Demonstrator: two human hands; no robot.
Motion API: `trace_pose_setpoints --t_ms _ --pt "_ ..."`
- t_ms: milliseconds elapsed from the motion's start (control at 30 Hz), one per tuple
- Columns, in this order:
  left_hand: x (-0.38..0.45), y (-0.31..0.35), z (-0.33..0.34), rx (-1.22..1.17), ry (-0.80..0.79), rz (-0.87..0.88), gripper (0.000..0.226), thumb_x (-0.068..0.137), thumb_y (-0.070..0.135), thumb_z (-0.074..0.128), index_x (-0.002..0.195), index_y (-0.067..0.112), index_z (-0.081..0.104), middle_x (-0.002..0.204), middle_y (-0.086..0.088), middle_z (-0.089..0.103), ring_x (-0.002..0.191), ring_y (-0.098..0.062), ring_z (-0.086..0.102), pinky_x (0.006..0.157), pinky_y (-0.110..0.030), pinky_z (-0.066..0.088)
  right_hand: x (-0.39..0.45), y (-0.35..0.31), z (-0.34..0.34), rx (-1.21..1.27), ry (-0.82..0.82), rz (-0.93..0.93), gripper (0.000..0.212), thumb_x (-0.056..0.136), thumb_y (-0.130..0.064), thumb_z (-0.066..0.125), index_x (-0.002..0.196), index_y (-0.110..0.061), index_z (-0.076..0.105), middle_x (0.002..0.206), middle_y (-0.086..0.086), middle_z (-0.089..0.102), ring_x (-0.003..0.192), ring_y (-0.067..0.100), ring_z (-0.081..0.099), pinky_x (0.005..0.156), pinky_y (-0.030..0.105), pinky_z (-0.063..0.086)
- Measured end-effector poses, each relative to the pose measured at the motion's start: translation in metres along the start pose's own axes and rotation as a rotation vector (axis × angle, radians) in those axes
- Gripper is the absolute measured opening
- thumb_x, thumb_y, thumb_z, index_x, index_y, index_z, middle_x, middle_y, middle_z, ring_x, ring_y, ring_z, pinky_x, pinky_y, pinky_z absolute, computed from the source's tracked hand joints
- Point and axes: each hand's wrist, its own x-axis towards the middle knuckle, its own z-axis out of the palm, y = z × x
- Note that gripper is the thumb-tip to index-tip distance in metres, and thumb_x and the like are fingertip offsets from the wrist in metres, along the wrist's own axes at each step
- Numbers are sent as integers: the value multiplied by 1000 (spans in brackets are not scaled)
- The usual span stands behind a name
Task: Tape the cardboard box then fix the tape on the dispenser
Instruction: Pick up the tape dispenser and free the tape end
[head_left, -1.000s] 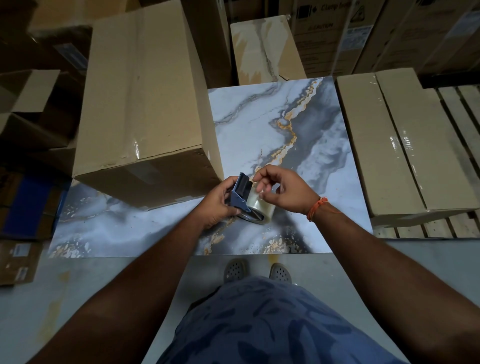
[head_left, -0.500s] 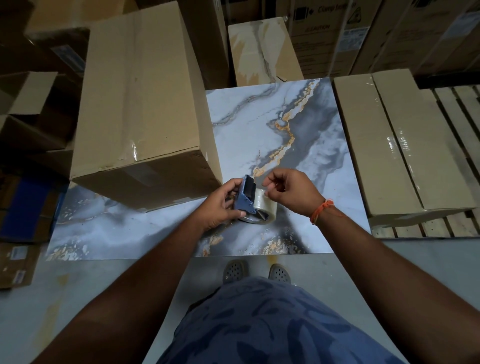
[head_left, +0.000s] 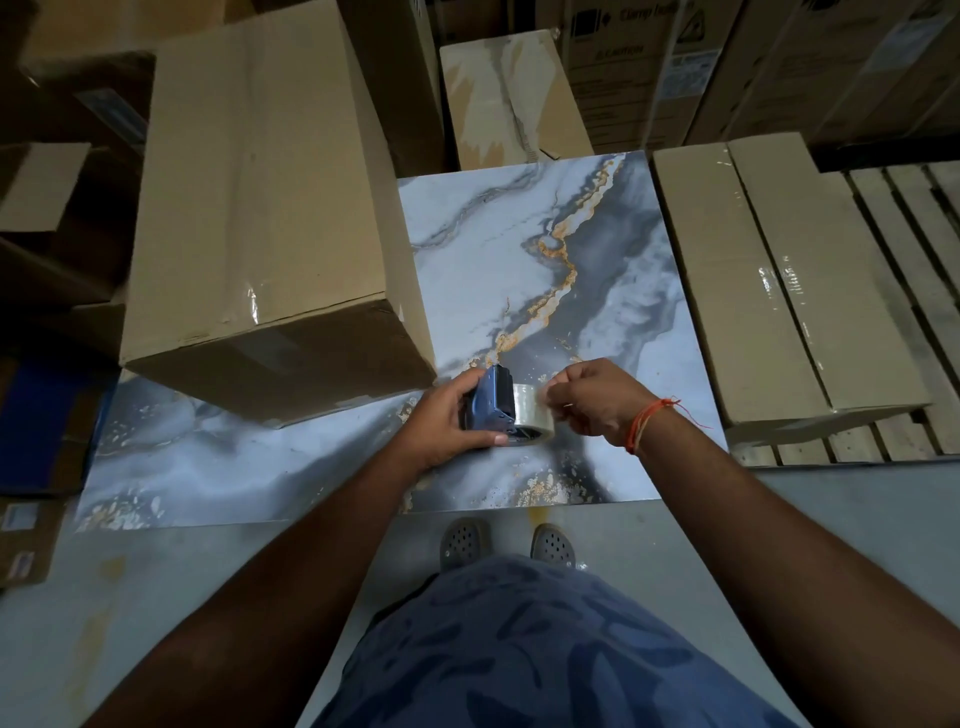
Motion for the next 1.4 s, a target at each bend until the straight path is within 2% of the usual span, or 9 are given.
trace_pose_setpoints --t_ms 133,233,367,533,667,800,967,1200,1400 --pt "3 10 -14 279 51 151 69 67 38 93 126 21 63 111 8 67 103 -12 64 86 -32 52 1 4 7 -30 15 -88 23 91 4 61 72 -7 65 63 12 64 48 15 54 42 19 41" --pt "7 23 -26 532 24 174 74 67 48 90 131 25 61 113 9 67 100 -12 61 79 -28 45 6 8 14 -66 89 -118 25 88 7 63 68 -6 68 57 9 62 41 10 52 40 19 41" --pt "8 34 -21 749 48 131 84 67 74 73 140 37 52 124 8 68 107 -17 63 80 -29 48 9 12 16 26 137 -105 16 89 10 59 79 4 70 57 11 60 30 1 48 35 12 38" --pt "12 39 -3 711 44 179 85 73 74 71 146 37 47 141 8 61 124 -17 59 99 -35 50 16 23 9 72 217 -87 17 89 6 60 79 4 73 54 5 63 35 7 50 34 16 37" --pt "21 49 11 782 -1 218 74 77 76 65 139 41 42 129 8 63 110 -18 63 87 -37 54 17 38 -4 73 252 -58 22 88 8 57 76 0 74 49 1 63 34 5 51 34 14 36" --pt "35 65 27 864 -55 307 67 78 71 66 132 34 50 121 7 67 103 -21 66 80 -35 54 20 57 -21 106 245 -38 28 85 8 62 62 -8 69 38 -5 55 35 10 46 36 15 35" --pt "45 77 42 920 -73 318 59 75 69 68 121 35 54 111 10 70 96 -20 68 73 -32 54 22 67 -47 122 243 -43 23 85 3 63 66 -7 72 48 5 60 38 12 47 39 16 37" --pt "57 92 62 982 -87 257 65 66 77 53 116 35 52 103 7 72 91 -23 69 72 -38 57 28 74 -70 78 276 -69 15 88 -3 67 74 1 74 60 11 64 47 14 52 43 19 42" --pt "57 91 64 979 -72 237 68 64 77 49 116 34 54 102 5 72 89 -23 69 72 -37 57 29 78 -73 90 275 -88 21 89 -3 69 70 -9 74 43 -7 62 31 -2 47 36 13 38"
